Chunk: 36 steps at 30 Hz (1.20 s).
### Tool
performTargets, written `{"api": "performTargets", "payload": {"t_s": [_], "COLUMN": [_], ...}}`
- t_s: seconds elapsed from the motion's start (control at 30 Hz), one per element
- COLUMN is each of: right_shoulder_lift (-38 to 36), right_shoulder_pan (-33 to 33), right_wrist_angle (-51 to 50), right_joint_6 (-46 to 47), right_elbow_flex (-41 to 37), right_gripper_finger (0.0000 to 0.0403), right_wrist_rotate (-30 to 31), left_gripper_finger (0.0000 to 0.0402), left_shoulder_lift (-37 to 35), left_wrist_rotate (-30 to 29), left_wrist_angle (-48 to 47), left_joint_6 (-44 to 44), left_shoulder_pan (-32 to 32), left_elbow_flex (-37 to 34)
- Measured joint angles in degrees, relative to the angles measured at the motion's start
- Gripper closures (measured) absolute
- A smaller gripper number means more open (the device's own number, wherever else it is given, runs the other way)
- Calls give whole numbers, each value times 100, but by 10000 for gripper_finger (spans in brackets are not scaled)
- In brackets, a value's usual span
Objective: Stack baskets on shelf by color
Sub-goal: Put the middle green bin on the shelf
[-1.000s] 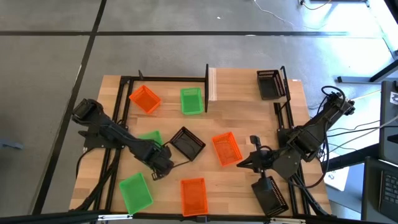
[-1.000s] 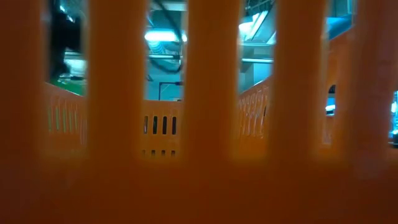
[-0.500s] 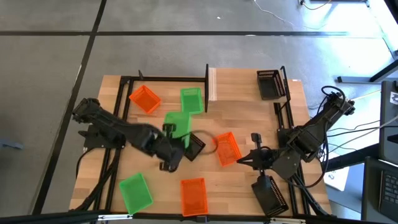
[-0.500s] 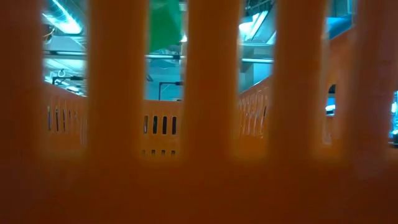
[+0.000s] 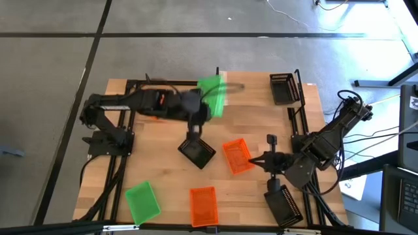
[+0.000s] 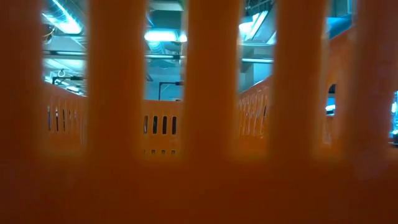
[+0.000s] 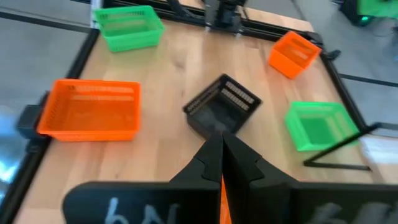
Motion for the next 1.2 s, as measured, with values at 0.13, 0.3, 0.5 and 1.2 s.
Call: {"api": "performTargets", "payload": {"t_s": [0.13, 0.3, 0.5, 1.2], "right_shoulder_lift": [-2, -7, -2, -2], "right_shoulder_pan": [0, -10, -15, -15], "right_wrist_angle": [-90, -142, -318, -515], "right_joint_6": [20, -31, -38, -8], "right_elbow_flex": [0, 2, 2, 2], "right_gripper_finger": [402, 402, 402, 402], "right_wrist_rotate": [75, 389, 626, 1133], "left_gripper_finger": [401, 401, 401, 401], "left_shoulder_lift": [160, 530, 991, 1877], "left_wrist_rotate": [419, 590, 160, 990], "left_wrist_angle": [704, 997, 515, 2187], "left_joint_6": [606, 1194, 1837, 1307], "left_shoulder_pan": [414, 630, 478, 1364], "left_elbow_flex": [-14, -12, -14, 9]}}
